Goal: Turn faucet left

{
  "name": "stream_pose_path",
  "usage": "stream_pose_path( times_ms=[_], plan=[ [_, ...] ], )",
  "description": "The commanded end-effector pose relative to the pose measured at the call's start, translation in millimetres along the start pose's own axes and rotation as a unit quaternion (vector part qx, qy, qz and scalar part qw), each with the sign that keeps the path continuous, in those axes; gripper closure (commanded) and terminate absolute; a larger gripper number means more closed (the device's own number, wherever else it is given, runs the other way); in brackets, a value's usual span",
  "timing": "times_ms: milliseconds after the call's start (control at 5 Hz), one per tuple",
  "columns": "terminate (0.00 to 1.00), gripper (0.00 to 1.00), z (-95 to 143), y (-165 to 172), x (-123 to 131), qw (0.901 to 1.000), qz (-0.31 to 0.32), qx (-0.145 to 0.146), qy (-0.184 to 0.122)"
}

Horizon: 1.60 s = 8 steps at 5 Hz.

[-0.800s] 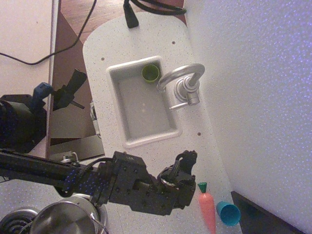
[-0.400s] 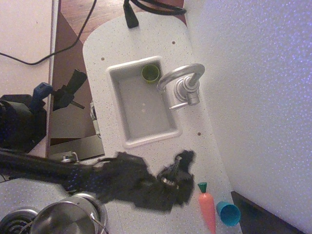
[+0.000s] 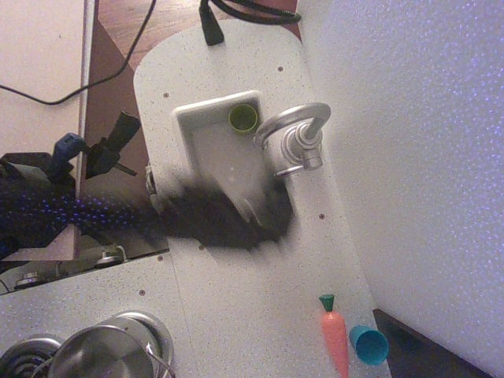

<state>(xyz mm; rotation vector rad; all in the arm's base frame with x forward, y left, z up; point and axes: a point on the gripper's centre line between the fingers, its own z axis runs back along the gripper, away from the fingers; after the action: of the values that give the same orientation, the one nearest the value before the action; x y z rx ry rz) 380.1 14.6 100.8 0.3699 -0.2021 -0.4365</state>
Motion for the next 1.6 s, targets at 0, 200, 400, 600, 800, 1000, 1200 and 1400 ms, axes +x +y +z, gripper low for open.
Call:
stream_pose_path(
  times_ms=[0, 200, 400, 600, 800, 1000, 1200, 1400],
  plan=[
    [0.00, 0.00, -6, 66, -42, 0.9955, 0.094, 0.014, 0.005],
    [0.00, 0.00, -7, 105, -73, 0.9813, 0.182, 0.056, 0.030],
    [0.00, 0.00, -2, 143, -101, 0.9640, 0.223, 0.122, 0.078],
    [0.00, 0.00, -9, 158, -124, 0.9414, 0.248, 0.179, 0.142],
    [0.00, 0.00, -10, 157, -135, 0.8927, 0.290, 0.251, 0.236],
    [0.00, 0.00, -14, 153, -136, 0.8855, 0.297, 0.256, 0.250],
    [0.00, 0.00, -15, 147, -140, 0.8672, 0.311, 0.277, 0.273],
    [0.00, 0.00, -10, 143, -137, 0.8884, 0.291, 0.245, 0.256]
  ],
)
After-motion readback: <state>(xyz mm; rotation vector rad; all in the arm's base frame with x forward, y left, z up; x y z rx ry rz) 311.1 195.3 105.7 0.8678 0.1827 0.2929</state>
